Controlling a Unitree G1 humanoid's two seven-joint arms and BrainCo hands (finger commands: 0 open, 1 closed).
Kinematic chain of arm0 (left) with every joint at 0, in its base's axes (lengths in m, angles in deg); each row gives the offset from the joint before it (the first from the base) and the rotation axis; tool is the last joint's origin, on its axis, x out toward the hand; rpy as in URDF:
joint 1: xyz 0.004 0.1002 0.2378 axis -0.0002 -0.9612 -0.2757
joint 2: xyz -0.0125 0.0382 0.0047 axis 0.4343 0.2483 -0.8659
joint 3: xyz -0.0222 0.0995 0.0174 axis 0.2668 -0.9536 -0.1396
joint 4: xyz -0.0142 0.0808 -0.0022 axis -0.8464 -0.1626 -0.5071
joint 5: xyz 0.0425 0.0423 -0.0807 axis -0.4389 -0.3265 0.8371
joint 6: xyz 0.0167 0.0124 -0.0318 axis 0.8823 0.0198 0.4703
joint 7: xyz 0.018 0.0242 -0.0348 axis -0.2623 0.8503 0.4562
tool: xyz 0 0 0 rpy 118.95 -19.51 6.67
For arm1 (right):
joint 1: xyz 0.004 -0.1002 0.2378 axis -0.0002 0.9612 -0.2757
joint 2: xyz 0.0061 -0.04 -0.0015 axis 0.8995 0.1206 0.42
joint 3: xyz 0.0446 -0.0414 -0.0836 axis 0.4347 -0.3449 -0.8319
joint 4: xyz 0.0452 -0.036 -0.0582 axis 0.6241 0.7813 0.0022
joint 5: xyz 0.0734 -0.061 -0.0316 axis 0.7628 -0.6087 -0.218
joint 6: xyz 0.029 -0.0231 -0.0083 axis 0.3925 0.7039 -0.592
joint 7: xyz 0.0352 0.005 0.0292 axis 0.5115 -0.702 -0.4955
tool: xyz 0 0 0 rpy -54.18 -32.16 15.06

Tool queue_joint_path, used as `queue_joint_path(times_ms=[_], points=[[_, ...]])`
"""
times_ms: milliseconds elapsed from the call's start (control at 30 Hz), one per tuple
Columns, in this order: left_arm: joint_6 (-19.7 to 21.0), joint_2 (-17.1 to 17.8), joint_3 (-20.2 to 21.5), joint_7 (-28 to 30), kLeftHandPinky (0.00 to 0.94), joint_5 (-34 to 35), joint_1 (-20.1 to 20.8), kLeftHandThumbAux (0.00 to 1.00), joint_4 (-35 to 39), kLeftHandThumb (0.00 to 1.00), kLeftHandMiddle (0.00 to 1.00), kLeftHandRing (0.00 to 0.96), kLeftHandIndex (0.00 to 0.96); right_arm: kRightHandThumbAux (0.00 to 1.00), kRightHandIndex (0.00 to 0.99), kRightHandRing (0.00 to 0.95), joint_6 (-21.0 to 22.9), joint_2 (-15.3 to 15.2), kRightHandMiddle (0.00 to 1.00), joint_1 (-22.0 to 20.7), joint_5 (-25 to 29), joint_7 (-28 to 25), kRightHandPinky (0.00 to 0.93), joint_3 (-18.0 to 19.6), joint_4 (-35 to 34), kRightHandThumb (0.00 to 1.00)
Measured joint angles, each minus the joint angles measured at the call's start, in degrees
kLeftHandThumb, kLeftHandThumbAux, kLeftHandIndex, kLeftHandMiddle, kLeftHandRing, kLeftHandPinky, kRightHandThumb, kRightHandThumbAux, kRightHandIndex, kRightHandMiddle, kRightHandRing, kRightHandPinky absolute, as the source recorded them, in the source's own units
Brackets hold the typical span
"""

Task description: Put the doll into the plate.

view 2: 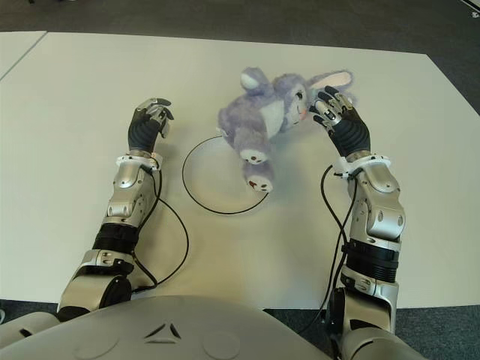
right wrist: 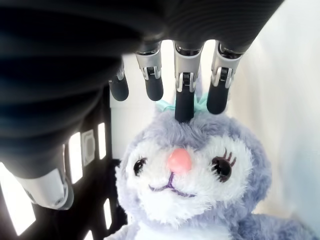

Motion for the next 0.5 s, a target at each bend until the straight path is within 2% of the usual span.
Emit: queue_joint_path(times_ms=[233,500], points=[[0.19,0.03,0.04,0.00,0.873,-0.01,-0.01,0.705,0.02,0.710,0.887,0.889,0.442,0.428,0.000,0.000,2.84,-0.26,0.000,0.86,2.69,-1.74,0.029,-1.05,-4.11,0.187],[0.03,0.03,-0.02,0.00,0.874,-0.05,0.16,0.704,-0.34,0.710,0.885,0.887,0.442,0.409,0.000,0.000,3.52,-1.28,0.000,1.48,3.59,-3.79,0.032,-2.17,-5.72,0.179]])
